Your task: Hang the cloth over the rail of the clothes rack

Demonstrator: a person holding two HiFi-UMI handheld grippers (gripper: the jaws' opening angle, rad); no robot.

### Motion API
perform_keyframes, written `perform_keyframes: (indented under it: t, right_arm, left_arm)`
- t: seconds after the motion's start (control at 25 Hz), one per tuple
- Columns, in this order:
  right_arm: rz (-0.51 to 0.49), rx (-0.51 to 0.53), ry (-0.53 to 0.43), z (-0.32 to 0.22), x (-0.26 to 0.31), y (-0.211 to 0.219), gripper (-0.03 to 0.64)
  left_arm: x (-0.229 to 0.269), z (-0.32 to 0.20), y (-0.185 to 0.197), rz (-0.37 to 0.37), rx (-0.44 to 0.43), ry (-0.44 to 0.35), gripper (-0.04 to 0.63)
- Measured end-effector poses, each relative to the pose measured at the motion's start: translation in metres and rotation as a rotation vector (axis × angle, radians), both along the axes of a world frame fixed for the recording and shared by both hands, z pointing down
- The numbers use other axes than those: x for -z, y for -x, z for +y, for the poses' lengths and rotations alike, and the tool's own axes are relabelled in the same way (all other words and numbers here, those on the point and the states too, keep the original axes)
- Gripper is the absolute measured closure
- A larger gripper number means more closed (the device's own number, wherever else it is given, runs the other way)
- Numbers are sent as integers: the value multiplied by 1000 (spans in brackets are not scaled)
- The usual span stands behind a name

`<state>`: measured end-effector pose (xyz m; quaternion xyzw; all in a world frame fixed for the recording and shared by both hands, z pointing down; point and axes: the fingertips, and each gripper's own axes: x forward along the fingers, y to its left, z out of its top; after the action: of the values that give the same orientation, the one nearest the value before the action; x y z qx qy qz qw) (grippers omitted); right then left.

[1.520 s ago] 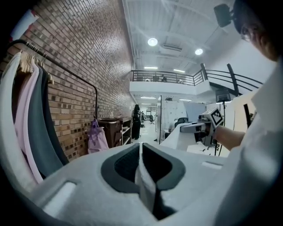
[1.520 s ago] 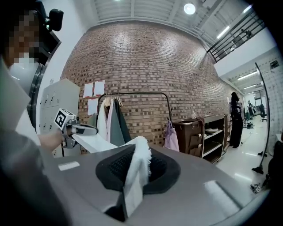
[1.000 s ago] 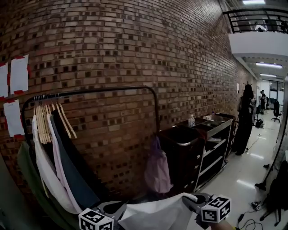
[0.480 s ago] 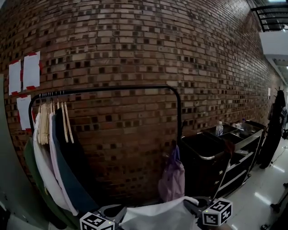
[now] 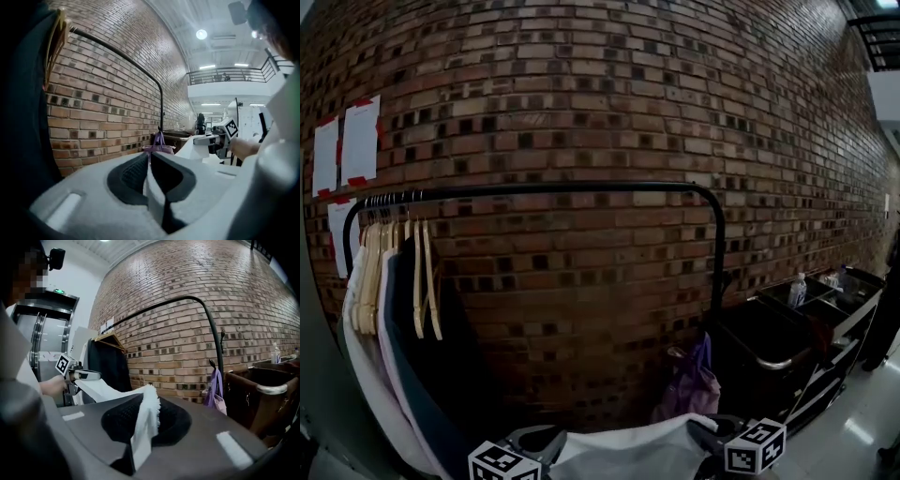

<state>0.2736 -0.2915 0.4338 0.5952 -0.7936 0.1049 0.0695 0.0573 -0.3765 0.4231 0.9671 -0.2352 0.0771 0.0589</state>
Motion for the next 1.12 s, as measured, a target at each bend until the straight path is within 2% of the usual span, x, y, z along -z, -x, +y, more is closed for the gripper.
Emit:
perform_keyframes:
  t: [0.36, 0.56, 0.84, 1.12]
  right_arm:
    - [14, 53, -26, -71, 16, -24, 588]
    - [44, 93, -78, -105, 42, -36, 588]
    - [152, 160, -189, -147, 111, -58, 588]
    - [268, 229, -367, -175, 223, -64, 588]
  left_arm:
    - [17, -67, -21, -10, 56, -19, 574]
    - [42, -90, -31, -5, 110, -54, 574]
    - [111, -117, -46, 0, 164, -187, 574]
    - [229, -141, -53, 39, 206, -356, 575]
